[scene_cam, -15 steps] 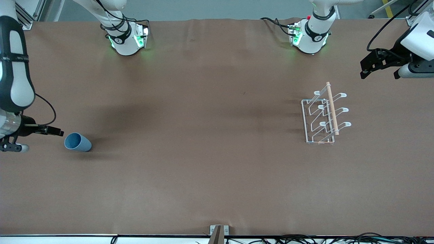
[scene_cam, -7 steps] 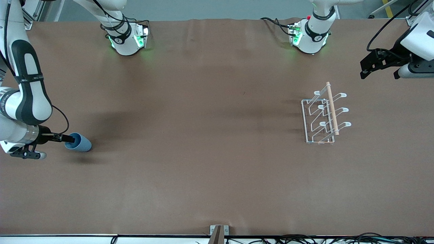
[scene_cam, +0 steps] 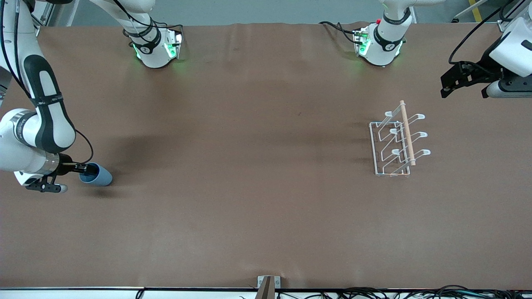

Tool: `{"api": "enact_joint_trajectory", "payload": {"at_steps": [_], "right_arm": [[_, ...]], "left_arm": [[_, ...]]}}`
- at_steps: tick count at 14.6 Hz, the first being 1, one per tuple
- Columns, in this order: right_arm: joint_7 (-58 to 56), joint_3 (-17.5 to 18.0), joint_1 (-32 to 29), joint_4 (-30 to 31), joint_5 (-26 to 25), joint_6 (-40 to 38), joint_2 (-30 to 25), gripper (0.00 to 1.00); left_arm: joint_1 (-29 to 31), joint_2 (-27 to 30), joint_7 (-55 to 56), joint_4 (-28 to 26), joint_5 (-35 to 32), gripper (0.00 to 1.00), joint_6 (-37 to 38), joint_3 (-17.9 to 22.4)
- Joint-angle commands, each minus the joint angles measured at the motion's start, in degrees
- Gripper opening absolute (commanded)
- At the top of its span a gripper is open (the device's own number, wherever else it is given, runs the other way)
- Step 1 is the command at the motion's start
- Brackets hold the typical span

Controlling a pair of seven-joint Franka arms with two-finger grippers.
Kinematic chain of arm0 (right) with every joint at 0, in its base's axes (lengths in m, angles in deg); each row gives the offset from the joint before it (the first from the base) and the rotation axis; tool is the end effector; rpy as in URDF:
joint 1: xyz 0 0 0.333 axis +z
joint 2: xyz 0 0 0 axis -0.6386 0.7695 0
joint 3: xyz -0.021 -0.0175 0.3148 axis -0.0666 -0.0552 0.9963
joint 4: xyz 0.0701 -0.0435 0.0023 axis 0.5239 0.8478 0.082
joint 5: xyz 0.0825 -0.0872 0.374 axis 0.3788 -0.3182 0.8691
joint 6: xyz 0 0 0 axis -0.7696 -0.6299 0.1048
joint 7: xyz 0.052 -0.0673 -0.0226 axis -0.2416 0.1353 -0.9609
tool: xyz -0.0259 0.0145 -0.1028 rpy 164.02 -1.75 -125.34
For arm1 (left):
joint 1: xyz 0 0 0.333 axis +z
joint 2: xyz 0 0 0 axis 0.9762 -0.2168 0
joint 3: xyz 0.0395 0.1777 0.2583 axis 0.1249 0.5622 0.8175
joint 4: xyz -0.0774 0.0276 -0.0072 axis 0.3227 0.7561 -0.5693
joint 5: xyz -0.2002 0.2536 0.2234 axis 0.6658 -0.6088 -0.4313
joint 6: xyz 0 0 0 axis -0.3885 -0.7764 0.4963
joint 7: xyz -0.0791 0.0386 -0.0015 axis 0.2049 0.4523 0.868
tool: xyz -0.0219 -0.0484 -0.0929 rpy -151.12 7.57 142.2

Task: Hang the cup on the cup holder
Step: 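Grasp the blue cup rim with the right gripper and lift it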

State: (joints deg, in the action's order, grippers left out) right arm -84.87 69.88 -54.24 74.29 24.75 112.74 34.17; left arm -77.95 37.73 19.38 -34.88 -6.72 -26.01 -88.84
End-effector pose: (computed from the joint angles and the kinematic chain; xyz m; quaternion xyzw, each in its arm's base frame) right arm 0.6076 -0.1731 0.2414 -0.9958 0.0623 0.0604 0.0276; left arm 0.5268 -0.0740 0.6642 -0.9998 0.0174 -0.0057 0.0108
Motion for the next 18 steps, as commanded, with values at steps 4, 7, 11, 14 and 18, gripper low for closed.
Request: {"api": "enact_joint_trajectory", "payload": {"at_steps": [4,7,11,14,18], "right_arm": [[0.0,0.4,0.0,0.6,0.4,0.0,-1.1,0.03],[0.1,0.5,0.7,0.4,0.4,-1.6,-4.7,0.02],[0.1,1.1,2.8,-0.7,1.0,-8.7,-10.3,0.02],[-0.3,2.1,4.2,-0.7,11.1,-15.9,-14.5,0.02],[0.1,2.0,9.9,-0.6,22.2,-22.6,-19.8,0.02]], "left_arm": [[0.0,-0.4,-0.7,1.0,-0.1,1.0,0.7,-0.1],[0.0,-0.4,-0.7,1.0,-0.1,1.0,0.7,0.0],[0.1,-0.4,-0.7,1.0,0.3,1.0,0.7,0.0],[0.0,-0.4,-0.7,1.0,0.3,1.0,0.7,0.0],[-0.3,-0.5,-0.6,1.0,0.4,1.0,0.7,-0.1]]}}
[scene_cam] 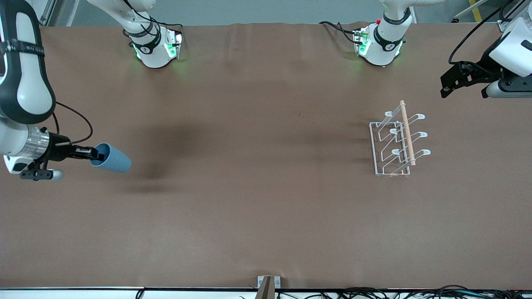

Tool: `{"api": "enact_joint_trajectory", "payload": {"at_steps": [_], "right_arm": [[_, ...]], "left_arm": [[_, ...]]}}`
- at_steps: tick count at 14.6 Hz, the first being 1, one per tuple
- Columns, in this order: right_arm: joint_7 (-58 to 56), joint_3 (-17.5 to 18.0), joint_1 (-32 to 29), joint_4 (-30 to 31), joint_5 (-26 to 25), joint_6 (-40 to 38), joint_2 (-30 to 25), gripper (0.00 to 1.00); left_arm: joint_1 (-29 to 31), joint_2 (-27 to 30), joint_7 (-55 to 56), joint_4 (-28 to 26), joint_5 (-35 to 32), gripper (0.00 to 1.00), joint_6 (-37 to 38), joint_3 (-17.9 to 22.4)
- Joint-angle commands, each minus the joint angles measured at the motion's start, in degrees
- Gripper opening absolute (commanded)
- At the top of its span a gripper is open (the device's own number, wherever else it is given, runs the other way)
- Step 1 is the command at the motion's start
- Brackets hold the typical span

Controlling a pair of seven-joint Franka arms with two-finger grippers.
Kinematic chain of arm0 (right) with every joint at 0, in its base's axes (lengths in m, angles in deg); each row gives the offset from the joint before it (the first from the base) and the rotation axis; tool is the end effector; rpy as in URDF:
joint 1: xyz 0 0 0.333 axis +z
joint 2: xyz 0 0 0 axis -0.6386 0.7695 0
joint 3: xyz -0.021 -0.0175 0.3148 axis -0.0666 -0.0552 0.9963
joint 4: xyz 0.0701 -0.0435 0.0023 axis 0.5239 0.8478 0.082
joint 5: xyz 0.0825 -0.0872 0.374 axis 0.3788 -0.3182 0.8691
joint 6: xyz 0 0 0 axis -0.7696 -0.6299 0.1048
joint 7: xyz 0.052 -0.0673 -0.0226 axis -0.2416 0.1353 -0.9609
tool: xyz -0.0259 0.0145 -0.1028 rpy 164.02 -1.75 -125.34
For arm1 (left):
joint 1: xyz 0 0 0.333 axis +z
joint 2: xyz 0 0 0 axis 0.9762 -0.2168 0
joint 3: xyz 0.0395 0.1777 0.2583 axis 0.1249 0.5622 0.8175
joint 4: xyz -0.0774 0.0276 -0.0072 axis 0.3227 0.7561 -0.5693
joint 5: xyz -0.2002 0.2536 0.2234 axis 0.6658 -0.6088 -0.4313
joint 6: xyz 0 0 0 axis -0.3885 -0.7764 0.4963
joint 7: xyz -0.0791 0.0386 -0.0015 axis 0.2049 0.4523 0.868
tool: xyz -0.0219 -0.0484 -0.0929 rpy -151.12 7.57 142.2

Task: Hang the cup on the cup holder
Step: 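Grasp the blue cup rim with the right gripper and lift it, then carry the cup toward the middle while the left gripper reaches it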

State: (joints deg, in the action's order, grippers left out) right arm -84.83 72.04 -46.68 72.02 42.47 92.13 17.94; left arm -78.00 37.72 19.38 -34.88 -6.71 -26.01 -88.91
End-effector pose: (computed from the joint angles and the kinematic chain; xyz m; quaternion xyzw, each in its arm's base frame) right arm 0.6033 -0.0406 0.4133 -0.9818 0.0277 0.0564 0.1791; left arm 0.5267 -0.0751 0.6641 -0.9998 0.0184 -0.0056 0.0107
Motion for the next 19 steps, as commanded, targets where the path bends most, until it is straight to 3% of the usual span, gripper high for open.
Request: {"api": "enact_joint_trajectory", "payload": {"at_steps": [1,8,12,16,19], "right_arm": [[0.0,-0.1,3.5,1.7,8.5,-3.8,-4.4,0.02],[0.0,-0.1,10.9,2.0,33.6,-7.0,-5.4,0.02],[-0.2,-0.1,13.5,1.9,43.9,-9.9,-5.1,0.0],[-0.8,-0.1,14.7,1.7,45.4,-14.9,-5.0,0.0],[-0.6,-0.1,16.6,1.7,45.8,-16.3,-4.9,0.0]], "left_arm": [[-0.4,-0.4,-0.6,1.0,0.4,1.0,0.7,-0.3],[-5.0,-0.5,0.1,1.0,2.0,1.0,-0.1,-3.1],[-10.7,-1.6,-0.5,1.1,2.3,1.0,-3.6,-7.2],[-14.2,-4.7,-0.5,2.0,1.8,1.0,-7.6,-9.3],[-19.1,-9.5,0.1,8.3,1.7,1.0,-8.0,-9.6]]}}
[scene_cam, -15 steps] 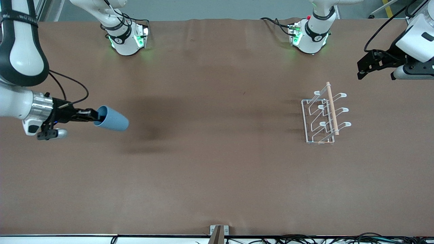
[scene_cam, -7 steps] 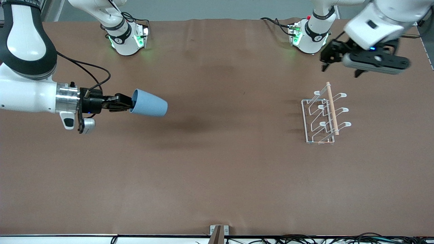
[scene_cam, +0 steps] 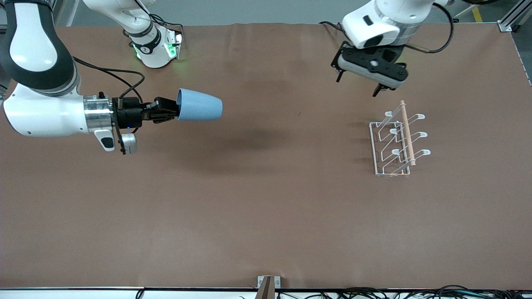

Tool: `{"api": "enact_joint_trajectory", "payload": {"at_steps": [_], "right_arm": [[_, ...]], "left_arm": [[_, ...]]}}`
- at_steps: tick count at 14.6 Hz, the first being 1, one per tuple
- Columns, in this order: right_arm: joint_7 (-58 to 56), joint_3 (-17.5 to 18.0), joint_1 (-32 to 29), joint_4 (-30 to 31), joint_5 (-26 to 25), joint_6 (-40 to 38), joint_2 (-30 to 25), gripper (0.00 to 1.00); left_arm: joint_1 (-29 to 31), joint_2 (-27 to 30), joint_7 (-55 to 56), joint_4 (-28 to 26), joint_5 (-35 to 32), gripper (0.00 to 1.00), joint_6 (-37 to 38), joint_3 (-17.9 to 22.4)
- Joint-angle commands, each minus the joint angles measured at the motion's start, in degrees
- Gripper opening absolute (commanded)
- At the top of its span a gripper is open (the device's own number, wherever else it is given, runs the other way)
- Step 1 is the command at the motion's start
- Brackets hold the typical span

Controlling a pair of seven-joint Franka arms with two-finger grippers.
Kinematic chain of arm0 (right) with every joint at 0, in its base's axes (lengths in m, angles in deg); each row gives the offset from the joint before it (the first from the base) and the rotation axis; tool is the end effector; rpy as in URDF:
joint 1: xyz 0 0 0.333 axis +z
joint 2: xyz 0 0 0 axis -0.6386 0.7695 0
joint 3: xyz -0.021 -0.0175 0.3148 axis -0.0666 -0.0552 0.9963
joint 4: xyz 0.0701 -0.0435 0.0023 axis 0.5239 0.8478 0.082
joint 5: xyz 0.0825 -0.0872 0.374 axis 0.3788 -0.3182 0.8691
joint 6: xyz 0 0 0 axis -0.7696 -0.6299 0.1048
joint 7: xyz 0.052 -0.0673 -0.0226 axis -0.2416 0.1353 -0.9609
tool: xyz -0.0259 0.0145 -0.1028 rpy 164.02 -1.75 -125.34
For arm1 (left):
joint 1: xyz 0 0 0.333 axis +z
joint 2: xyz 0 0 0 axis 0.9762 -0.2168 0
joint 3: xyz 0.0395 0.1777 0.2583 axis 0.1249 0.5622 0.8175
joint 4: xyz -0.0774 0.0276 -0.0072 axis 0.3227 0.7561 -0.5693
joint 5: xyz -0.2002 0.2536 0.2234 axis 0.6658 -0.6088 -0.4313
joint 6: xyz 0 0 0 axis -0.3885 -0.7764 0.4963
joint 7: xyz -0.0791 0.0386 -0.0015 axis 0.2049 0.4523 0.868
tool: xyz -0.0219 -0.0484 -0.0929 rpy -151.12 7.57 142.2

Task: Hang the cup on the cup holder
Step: 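Carry the cup toward the middle while the left gripper reaches it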

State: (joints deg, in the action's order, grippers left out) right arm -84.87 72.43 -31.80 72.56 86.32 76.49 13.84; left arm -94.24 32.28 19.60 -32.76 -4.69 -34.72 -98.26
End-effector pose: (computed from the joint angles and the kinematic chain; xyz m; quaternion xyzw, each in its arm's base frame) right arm 0.5605 0.1836 0.4871 -0.8357 -0.0368 0.1503 0.5269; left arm 0.4816 -0.3178 0.6446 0.9699 -0.2373 0.0438 0.0335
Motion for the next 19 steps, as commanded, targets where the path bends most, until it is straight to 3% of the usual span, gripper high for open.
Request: {"api": "enact_joint_trajectory", "payload": {"at_steps": [1,3,12,19], "right_arm": [[-0.6,-0.5,2.0,1.1,2.3,-1.4,-0.4,0.0],[-0.7,-0.6,3.4,1.1,2.9,-2.1,0.2,0.0],[-0.7,-0.6,4.7,0.9,2.9,-2.0,1.2,0.02],[-0.7,-0.6,4.9,0.4,2.9,-2.0,1.7,0.02]], "left_arm": [[-4.8,-5.4,-0.2,7.9,-0.3,1.0,0.7,-0.4],[-8.1,-7.5,-1.0,9.9,-0.1,1.0,-2.8,-0.4],[-19.9,-9.8,-4.3,9.6,0.1,1.0,-11.2,-0.7],[-21.2,-15.8,-13.1,9.6,-0.2,1.0,-23.3,-0.8]]}}
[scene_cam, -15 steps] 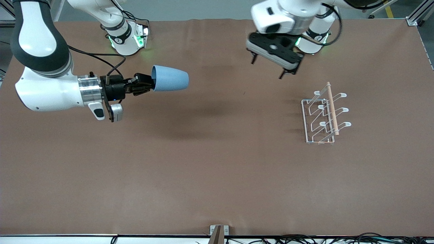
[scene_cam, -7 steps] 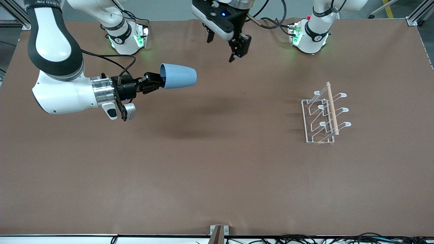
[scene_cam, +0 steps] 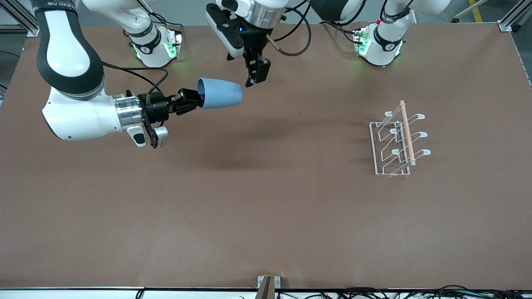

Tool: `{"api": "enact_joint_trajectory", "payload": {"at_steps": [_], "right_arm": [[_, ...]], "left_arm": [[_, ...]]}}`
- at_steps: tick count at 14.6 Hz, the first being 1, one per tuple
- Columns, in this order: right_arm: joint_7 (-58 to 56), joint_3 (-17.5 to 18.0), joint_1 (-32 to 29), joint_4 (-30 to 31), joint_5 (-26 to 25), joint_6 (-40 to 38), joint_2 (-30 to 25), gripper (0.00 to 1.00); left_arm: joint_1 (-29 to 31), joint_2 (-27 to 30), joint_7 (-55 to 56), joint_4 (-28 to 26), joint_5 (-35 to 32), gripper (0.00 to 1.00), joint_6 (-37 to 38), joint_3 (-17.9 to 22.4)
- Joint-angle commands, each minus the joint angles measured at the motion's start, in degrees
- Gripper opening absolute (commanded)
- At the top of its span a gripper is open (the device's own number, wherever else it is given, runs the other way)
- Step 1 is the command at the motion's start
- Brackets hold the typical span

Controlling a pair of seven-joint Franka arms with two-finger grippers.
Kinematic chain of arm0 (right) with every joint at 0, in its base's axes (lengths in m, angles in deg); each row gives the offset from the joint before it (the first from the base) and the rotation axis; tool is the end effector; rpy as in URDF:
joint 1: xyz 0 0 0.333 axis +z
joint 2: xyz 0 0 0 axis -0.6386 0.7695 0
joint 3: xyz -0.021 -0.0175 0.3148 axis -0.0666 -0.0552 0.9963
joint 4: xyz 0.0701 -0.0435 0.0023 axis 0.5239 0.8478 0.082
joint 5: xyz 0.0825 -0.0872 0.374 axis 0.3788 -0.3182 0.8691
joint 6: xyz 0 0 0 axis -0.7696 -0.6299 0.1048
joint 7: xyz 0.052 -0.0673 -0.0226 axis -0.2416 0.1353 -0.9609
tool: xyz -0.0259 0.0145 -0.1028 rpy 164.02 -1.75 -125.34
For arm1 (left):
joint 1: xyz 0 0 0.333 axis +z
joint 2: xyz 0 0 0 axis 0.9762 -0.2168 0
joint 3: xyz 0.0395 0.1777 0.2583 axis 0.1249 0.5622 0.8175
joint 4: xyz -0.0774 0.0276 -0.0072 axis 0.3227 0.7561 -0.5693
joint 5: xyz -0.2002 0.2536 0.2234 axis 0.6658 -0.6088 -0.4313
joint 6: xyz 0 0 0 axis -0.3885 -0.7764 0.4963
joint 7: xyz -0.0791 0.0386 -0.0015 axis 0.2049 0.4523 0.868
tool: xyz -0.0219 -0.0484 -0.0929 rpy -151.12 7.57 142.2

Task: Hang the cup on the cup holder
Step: 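Carry the cup toward the middle while the left gripper reaches it, then grasp the cup with the left gripper while the right gripper releases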

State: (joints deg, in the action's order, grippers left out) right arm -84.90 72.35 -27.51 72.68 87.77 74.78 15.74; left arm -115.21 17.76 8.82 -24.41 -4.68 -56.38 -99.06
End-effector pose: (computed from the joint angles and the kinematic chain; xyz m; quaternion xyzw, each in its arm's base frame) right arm 0.5468 0.2281 0.4694 -0.8224 -0.0616 0.1951 0.5308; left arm 0.4120 -0.5410 0.6053 0.8568 -0.4755 0.1512 0.1300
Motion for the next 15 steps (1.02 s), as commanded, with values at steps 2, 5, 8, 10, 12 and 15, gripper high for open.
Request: {"api": "enact_joint_trajectory", "payload": {"at_steps": [2,5,8,10,12,15], "right_arm": [[-0.7,-0.5,0.7,0.3,1.3,-0.4,-0.2,0.02],[-0.6,-0.5,0.7,0.3,1.3,-0.6,-0.2,0.03],[-0.3,-0.5,0.8,0.3,1.2,-0.7,-0.2,0.03],[-0.2,-0.5,0.9,0.4,1.0,-0.9,-0.2,0.04],[-0.3,-0.5,0.9,0.4,1.0,-1.7,-0.2,0.04],[-0.2,-0.5,0.9,0.4,1.0,-1.7,-0.2,0.04]], "left_arm": [[-0.2,-2.4,-4.4,1.3,-0.3,1.0,-3.8,0.0],[-0.2,-3.9,-7.2,1.3,-0.3,1.0,-6.4,0.0],[-0.2,-5.6,-9.6,1.3,-0.4,1.0,-9.6,0.1],[-0.2,-6.3,-9.6,1.2,-0.4,0.97,-10.2,0.1],[-0.3,-6.8,-9.5,1.0,-0.5,0.92,-10.3,0.1],[-0.5,-8.2,-9.5,1.0,-0.5,0.71,-11.4,0.2]]}}
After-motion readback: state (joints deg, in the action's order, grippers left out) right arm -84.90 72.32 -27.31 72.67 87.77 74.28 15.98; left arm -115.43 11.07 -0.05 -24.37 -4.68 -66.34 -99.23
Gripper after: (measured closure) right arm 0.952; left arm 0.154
